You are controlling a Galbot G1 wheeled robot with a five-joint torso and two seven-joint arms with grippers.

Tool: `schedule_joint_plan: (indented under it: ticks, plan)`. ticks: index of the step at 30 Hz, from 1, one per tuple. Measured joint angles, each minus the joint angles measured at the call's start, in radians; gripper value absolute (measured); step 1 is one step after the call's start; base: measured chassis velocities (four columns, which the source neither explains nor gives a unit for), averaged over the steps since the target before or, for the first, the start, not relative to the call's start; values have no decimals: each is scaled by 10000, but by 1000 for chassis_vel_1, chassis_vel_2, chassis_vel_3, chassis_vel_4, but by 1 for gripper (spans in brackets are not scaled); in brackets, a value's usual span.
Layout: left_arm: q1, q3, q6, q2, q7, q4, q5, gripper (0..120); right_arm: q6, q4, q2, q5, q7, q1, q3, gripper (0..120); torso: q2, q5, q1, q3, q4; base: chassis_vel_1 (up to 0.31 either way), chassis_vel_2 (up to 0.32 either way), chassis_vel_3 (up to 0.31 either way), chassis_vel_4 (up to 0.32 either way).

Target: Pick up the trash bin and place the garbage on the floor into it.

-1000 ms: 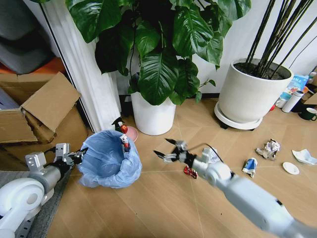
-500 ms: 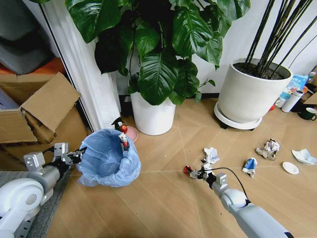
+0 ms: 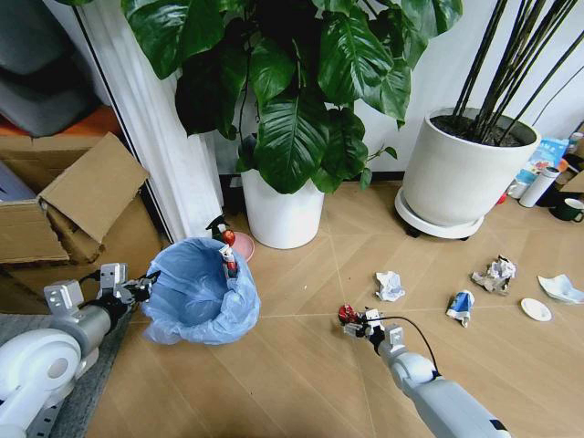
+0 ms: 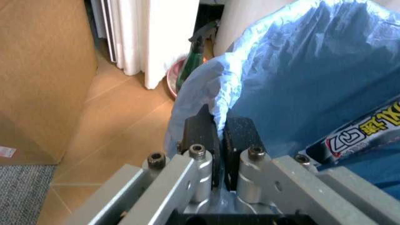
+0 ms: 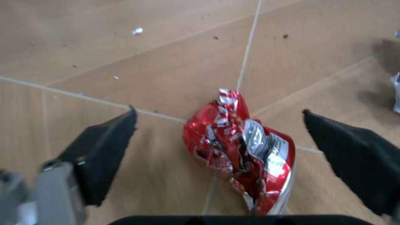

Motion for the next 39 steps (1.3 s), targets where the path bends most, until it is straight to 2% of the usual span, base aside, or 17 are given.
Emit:
schedule_joint_plan:
  ticks: [3, 6, 7, 9, 12, 14, 15, 18, 22, 28, 31, 34, 35, 38, 39]
  plan:
    - [3, 0, 0, 0, 0, 2, -8, 0, -10, -111, 17, 7, 32, 44, -12, 85, 0, -1, 0, 0, -1, 0, 0, 0, 0]
    - [20, 37, 0, -8, 4, 2, -35, 0, -16, -148, -15, 32, 53, 57, -24, 70, 0, -1, 0, 0, -2, 0, 0, 0, 0]
    - [20, 37, 0, -8, 4, 2, -35, 0, -16, -148, -15, 32, 53, 57, -24, 70, 0, -1, 0, 0, -2, 0, 0, 0, 0]
    - [13, 74, 0, -30, 18, 8, -135, 0, -24, -151, -16, 46, 94, 61, -27, 58, 0, 0, 0, 0, -1, 0, 0, 0, 0]
    - [5, 85, 0, -47, 20, 9, -175, 0, -34, -151, -25, 50, 109, 58, -35, 52, 0, 0, 0, 0, -1, 0, 0, 0, 0]
    - [5, 109, 0, -79, 20, 9, -233, 0, -48, -148, -78, 58, 119, 23, -40, 41, 0, -1, 0, 0, -2, 0, 0, 0, 0]
    - [5, 109, 0, -79, 20, 9, -233, 0, -48, -148, -78, 58, 119, 23, -40, 41, 0, -1, 0, 0, -2, 0, 0, 0, 0]
    - [15, 117, 0, -99, -79, -3, -531, 0, -64, -71, -188, 108, 120, -68, -3, 27, 0, 0, 0, 0, -2, 0, 0, 0, 0]
    - [35, 149, 5, -63, -146, 8, -563, 0, -161, 330, -458, 295, 165, -231, 47, 19, 0, 0, 0, 0, -2, 0, 0, 0, 0]
    - [68, 287, 72, -9, -344, -8, -742, 0, -282, 1066, -815, 516, 349, -484, 140, 19, 0, 1, 0, 0, -1, 0, 0, 0, 0]
    - [73, 388, 104, 43, -424, -8, -837, 0, -266, 1860, -1157, 733, 335, -703, 261, 19, 0, 1, 0, 0, -3, 0, 0, 0, 0]
    - [57, 559, 125, 101, -453, 83, -859, 0, 166, 3427, -1696, 1333, -420, -851, 374, 19, 0, -1, 0, 0, -6, 0, 0, 0, 0]
    - [57, 559, 125, 101, -453, 83, -859, 0, 166, 3427, -1696, 1333, -420, -851, 374, 19, 0, -1, 0, 0, -6, 0, 0, 0, 0]
    - [64, 676, 132, 133, -472, 177, -810, 0, 651, 4852, -2105, 2295, -1597, -428, 18, 19, 0, 0, 0, 0, -2, 0, 0, 0, 0]
    - [64, 676, 132, 133, -472, 177, -810, 0, 651, 4852, -2105, 2295, -1597, -428, 18, 19, 0, 0, 0, 0, -2, 0, 0, 0, 0]
